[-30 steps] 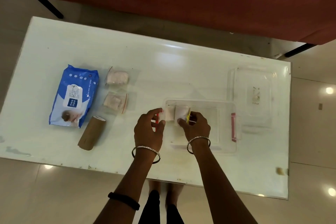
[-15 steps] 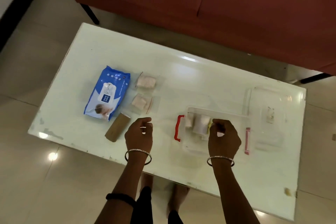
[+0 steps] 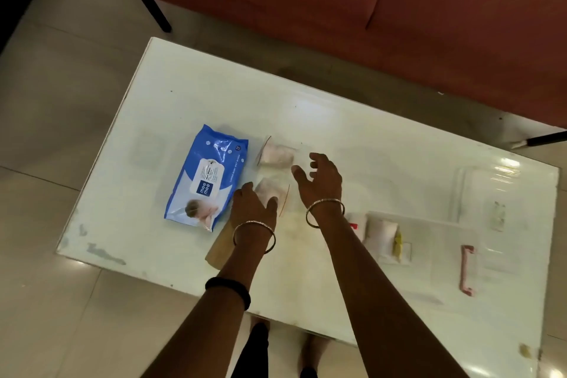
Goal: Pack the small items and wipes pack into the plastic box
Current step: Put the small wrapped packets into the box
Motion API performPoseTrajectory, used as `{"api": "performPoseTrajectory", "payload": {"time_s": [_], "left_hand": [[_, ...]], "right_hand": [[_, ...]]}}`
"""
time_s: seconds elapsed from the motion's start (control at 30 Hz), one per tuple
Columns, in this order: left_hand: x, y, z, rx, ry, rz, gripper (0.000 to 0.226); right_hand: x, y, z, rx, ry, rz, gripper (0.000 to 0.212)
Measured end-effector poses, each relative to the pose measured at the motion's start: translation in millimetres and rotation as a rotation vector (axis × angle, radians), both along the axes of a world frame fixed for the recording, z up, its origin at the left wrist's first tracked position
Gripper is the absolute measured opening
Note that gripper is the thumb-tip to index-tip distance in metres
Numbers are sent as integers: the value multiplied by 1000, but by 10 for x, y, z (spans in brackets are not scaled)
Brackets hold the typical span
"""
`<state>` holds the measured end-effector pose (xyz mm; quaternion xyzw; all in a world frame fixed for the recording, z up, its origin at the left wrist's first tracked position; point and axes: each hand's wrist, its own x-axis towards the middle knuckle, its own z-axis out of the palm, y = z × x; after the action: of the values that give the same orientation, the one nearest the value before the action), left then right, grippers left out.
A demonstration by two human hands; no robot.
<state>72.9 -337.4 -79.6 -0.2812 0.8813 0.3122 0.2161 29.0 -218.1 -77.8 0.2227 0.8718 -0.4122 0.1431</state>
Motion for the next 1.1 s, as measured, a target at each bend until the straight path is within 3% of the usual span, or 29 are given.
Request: {"api": "performPoseTrajectory", "payload": {"time_s": [0.1, 0.23, 0.5, 0.9, 1.1], "left_hand": [[-111, -10, -102, -49, -77, -16, 67], [-164, -60, -216, -75, -82, -46, 61], [-160, -156, -254, 10, 30, -25, 43], [150, 67, 279, 599, 207, 224, 29], [507, 619, 499, 656, 190, 35, 24]], "right_hand": [[-255, -131, -178, 57, -66, 140, 61], [-450, -247, -330, 187, -91, 302, 59], [-409, -245, -356, 143, -143, 288, 53], [587, 599, 487, -234, 85, -370, 34], [1319, 1300, 571, -211, 31, -383, 30]]}}
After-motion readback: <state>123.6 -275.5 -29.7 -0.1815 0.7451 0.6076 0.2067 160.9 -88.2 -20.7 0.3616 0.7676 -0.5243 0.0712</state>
